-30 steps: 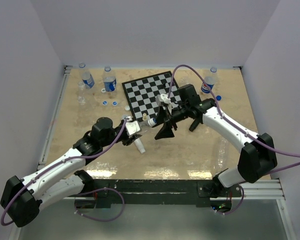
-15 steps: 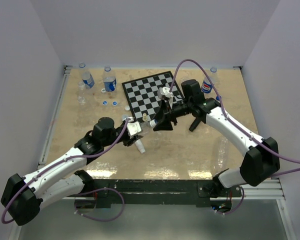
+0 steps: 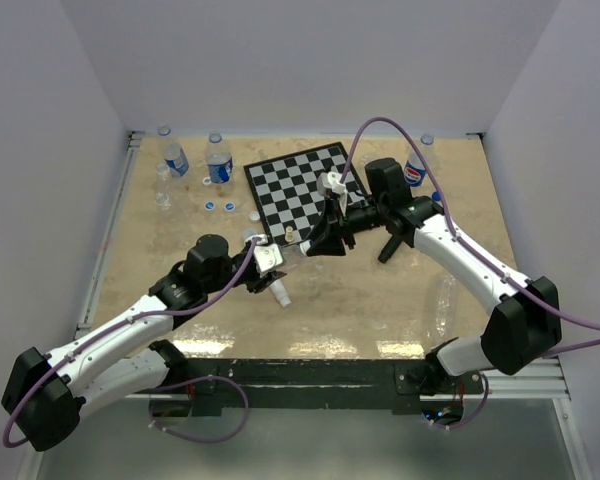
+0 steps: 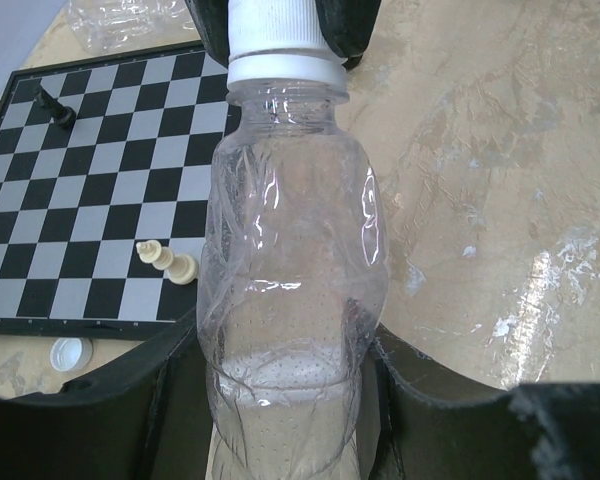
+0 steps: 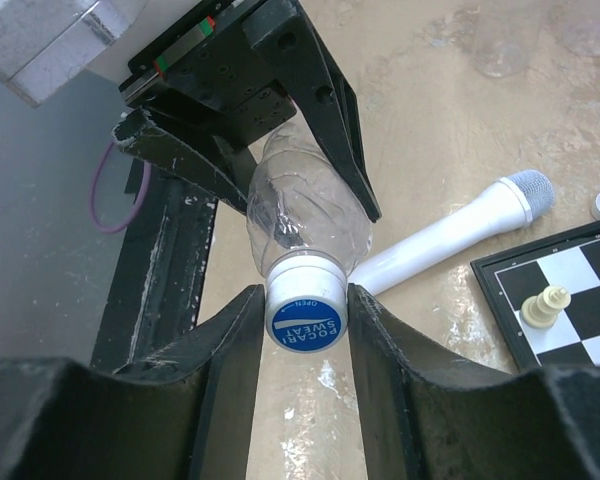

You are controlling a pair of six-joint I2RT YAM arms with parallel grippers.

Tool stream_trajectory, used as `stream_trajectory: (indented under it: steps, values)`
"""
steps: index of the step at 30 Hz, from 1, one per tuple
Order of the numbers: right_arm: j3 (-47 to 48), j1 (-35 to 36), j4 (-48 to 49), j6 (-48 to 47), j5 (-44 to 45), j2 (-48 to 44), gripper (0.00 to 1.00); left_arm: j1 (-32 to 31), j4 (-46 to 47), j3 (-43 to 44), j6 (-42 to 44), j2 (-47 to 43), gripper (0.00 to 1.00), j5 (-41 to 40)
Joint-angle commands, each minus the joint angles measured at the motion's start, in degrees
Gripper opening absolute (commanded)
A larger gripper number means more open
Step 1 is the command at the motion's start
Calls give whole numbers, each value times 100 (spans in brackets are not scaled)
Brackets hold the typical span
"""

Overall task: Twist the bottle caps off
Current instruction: Unscrew the bottle cap from the plastic bottle.

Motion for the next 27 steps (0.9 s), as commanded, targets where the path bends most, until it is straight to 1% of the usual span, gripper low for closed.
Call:
stream_trajectory:
  steps: [1,6,8,10,12,13,16,17,19,20,21,22,24,26,27]
  values:
    - [-9,12,57,-14,58,-215,44,9,173,108,40,-79,6,-61]
    - [-35,12,57,-49,119,-232,43,9,182,108,31,-79,6,-43]
    - [-35,12,57,-84,119,-233,35,9,182,117,31,-96,6,-34]
    - [-9,12,-30,-224,119,-224,24,9,182,99,31,-96,6,-34]
    - [35,21,-232,-522,93,-198,15,9,182,99,40,-87,6,-17]
    - [87,30,-398,-837,58,-189,13,9,182,99,31,-96,5,-8]
    - [333,117,-1363,-2416,31,-84,11,9,191,99,31,-87,6,62]
    - [403,161,-1854,-2979,23,-48,10,9,199,91,22,-87,6,97]
    - [492,223,-2401,-4288,40,-30,4,9,199,99,14,-87,5,150]
    - [509,232,-2586,-4799,92,-91,3,0,199,91,13,-96,6,168]
    - [492,249,-2745,-5457,180,-135,0,-9,191,91,13,-87,5,176]
    - [475,284,-2851,-6273,329,-232,0,0,199,91,5,-96,5,194]
    - [326,355,-2835,-7330,706,-416,1,0,208,91,-4,-87,6,229]
    - [246,399,-2869,-8289,1076,-505,4,0,208,99,-13,-70,6,273]
    - [272,408,-2948,-8511,1182,-470,4,-9,208,91,-22,-70,6,282]
